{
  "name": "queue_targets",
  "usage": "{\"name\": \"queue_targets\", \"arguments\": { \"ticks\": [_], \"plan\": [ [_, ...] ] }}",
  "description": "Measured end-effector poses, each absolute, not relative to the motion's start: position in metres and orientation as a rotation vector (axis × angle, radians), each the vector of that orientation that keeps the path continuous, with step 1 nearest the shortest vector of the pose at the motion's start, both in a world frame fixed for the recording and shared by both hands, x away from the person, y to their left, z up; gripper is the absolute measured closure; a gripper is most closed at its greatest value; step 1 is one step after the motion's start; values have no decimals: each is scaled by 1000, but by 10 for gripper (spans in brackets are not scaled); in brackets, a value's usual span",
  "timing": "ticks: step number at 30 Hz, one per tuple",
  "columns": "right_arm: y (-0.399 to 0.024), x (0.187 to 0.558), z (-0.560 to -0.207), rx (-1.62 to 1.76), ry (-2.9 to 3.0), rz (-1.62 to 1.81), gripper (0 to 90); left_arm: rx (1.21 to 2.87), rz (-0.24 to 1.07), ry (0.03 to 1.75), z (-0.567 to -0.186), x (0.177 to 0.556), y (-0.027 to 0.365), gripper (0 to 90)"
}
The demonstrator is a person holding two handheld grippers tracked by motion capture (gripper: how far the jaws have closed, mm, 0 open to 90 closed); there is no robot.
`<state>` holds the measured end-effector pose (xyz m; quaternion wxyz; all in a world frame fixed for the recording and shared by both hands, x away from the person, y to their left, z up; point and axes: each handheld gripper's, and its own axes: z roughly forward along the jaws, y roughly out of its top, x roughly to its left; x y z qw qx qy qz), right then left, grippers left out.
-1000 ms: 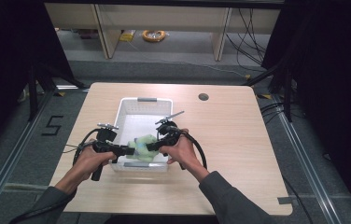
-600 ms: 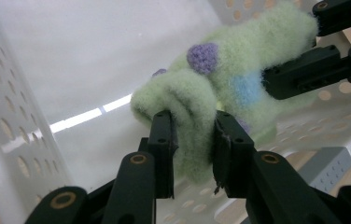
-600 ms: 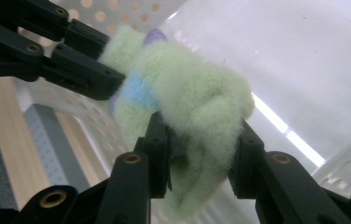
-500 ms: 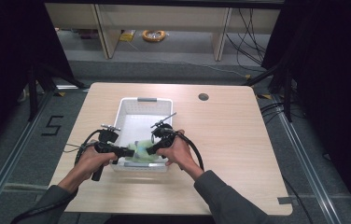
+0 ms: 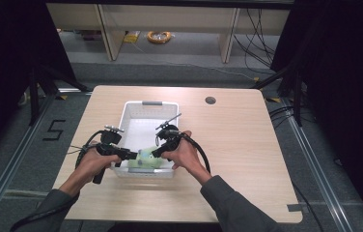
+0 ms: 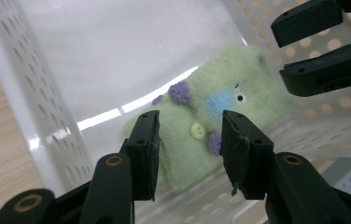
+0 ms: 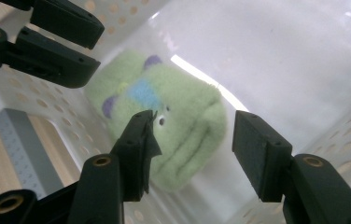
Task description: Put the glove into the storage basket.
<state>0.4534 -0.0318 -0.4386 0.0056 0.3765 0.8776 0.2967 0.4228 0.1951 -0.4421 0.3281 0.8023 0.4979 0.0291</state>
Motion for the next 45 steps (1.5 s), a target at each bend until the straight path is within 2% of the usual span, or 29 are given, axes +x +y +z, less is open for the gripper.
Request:
{"name": "queue_targets", "arguments": {
  "ticks": [8,18,23,45],
  "plan": [
    [-48,447,-422,1158,2709,1030,453,2029,99,1286,-429,418,197,527],
    [-83,434,-409,1184,2629,1101,383,2018,53,1218,-417,397,181,362],
    [-101,428,-406,1125,2624,1188,361,2009,46,1182,-414,384,170,308],
    [-170,389,-404,1181,2524,1332,319,1981,2,1033,-418,334,127,201]
  ]
}}
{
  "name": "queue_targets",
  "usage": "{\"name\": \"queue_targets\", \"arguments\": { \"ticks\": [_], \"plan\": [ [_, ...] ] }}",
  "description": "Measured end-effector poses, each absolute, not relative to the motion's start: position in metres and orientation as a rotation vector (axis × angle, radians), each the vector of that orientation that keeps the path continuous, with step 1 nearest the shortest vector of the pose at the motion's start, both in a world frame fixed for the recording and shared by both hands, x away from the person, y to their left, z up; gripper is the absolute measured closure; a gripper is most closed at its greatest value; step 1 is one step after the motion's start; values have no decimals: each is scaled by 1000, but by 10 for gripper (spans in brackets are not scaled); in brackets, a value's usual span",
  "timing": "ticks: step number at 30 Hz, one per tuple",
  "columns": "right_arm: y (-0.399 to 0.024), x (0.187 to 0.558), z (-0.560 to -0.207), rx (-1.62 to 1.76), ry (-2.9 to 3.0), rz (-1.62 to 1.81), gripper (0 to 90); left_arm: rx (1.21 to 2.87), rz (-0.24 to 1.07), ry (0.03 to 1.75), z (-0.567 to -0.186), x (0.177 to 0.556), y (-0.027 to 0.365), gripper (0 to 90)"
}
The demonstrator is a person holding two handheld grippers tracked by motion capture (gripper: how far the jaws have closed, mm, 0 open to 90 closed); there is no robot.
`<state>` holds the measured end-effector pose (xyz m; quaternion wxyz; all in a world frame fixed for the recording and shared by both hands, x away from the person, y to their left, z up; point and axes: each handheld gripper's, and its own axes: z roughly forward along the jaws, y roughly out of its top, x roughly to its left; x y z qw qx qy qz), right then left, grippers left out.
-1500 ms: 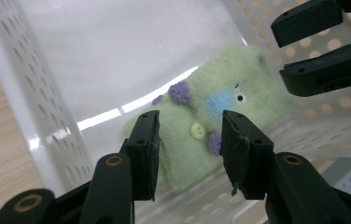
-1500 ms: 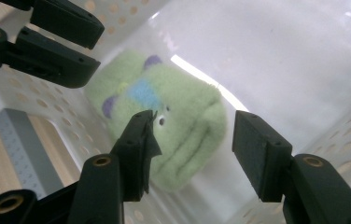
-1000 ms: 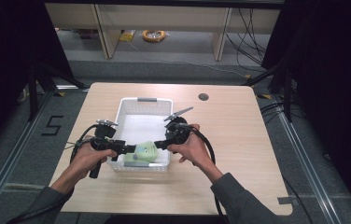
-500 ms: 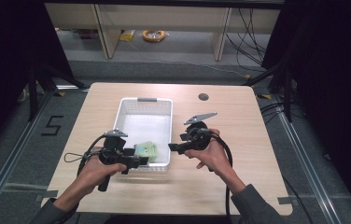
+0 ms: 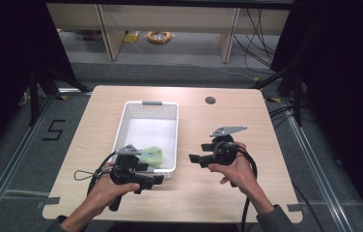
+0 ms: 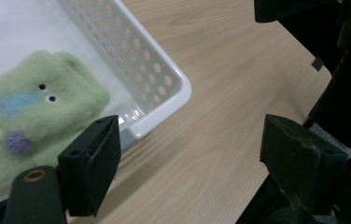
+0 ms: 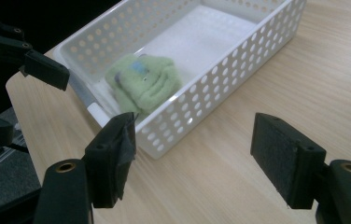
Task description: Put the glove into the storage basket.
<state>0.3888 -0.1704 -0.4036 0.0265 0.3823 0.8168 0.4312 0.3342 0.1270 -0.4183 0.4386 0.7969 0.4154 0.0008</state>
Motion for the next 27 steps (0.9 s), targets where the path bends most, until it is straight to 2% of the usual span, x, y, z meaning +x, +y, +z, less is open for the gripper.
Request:
{"name": "queue_targets", "arguments": {
  "ticks": [27],
  "plan": [
    [-209,348,-425,1158,2469,1443,262,1957,-25,966,-443,313,109,191]
  ]
}}
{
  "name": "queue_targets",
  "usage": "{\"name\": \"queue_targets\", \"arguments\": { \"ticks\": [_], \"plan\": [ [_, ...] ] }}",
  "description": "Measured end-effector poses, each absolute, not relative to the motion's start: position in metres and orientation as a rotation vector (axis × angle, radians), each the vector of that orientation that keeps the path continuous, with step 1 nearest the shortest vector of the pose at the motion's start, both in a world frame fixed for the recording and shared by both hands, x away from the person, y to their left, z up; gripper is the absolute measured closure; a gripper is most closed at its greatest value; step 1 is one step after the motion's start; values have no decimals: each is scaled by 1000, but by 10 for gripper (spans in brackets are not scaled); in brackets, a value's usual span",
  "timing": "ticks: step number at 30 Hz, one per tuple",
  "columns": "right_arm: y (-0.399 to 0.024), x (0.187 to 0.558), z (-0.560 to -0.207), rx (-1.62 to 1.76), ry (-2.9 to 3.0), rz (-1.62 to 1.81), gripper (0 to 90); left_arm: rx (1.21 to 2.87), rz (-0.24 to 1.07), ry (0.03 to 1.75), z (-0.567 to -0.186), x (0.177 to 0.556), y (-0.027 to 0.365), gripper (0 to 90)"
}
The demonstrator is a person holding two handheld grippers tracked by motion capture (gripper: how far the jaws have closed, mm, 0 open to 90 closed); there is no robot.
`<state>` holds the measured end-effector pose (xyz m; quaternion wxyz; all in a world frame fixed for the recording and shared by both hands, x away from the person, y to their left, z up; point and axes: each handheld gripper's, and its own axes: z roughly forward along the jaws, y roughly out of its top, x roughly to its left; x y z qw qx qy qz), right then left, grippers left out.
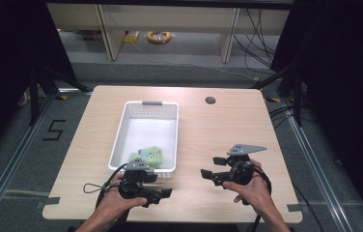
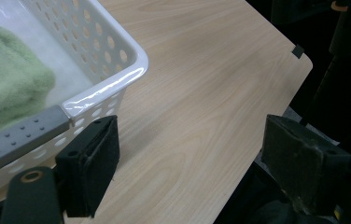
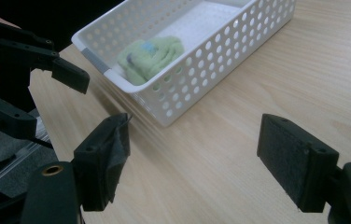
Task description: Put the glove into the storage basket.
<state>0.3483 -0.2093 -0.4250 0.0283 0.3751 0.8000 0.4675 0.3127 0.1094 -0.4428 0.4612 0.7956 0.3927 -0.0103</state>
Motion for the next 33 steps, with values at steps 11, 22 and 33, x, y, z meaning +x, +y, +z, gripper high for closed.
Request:
{"name": "queue_targets", "arguments": {
  "ticks": [11,22,33],
  "plan": [
    [-218,341,-440,1195,2469,1425,235,1960,-12,954,-453,307,111,190],
    [-223,331,-447,1212,2470,1421,227,1966,23,961,-462,301,118,190],
    [-226,317,-454,1203,2468,1464,204,1978,19,944,-473,292,117,179]
  ]
}}
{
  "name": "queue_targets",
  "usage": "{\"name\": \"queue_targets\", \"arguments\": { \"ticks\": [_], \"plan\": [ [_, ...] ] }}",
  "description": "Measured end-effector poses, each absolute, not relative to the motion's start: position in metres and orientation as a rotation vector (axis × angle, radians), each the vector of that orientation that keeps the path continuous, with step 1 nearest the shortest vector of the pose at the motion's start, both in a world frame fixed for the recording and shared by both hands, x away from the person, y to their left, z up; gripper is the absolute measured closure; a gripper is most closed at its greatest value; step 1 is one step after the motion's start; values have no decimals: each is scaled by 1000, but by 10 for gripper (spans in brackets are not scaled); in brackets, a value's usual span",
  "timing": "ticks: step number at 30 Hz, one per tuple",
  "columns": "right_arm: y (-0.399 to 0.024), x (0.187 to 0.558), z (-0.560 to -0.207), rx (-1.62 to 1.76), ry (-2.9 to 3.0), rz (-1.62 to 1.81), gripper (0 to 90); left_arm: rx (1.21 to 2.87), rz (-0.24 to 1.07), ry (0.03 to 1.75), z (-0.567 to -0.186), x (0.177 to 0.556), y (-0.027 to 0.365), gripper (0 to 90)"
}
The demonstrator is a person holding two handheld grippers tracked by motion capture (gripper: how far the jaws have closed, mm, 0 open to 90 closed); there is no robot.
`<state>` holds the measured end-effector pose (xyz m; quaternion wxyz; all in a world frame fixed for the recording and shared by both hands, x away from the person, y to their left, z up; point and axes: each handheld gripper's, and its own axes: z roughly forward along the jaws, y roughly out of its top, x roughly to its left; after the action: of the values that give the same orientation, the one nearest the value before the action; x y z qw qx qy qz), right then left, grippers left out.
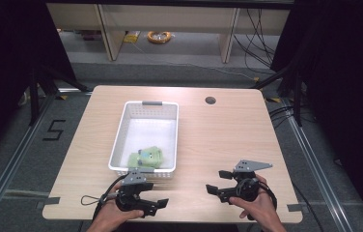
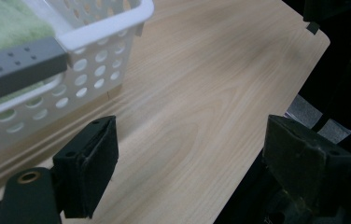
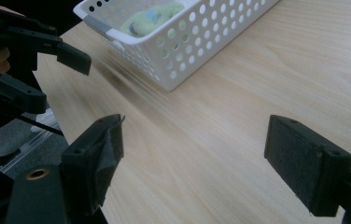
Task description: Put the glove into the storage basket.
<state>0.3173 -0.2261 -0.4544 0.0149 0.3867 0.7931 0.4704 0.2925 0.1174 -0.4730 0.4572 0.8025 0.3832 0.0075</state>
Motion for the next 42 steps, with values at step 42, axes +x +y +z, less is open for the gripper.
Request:
{"name": "queue_targets", "arguments": {
  "ticks": [42],
  "plan": [
    [-233,281,-496,1024,2553,1276,161,2093,93,866,-505,253,113,164]
  ]
}}
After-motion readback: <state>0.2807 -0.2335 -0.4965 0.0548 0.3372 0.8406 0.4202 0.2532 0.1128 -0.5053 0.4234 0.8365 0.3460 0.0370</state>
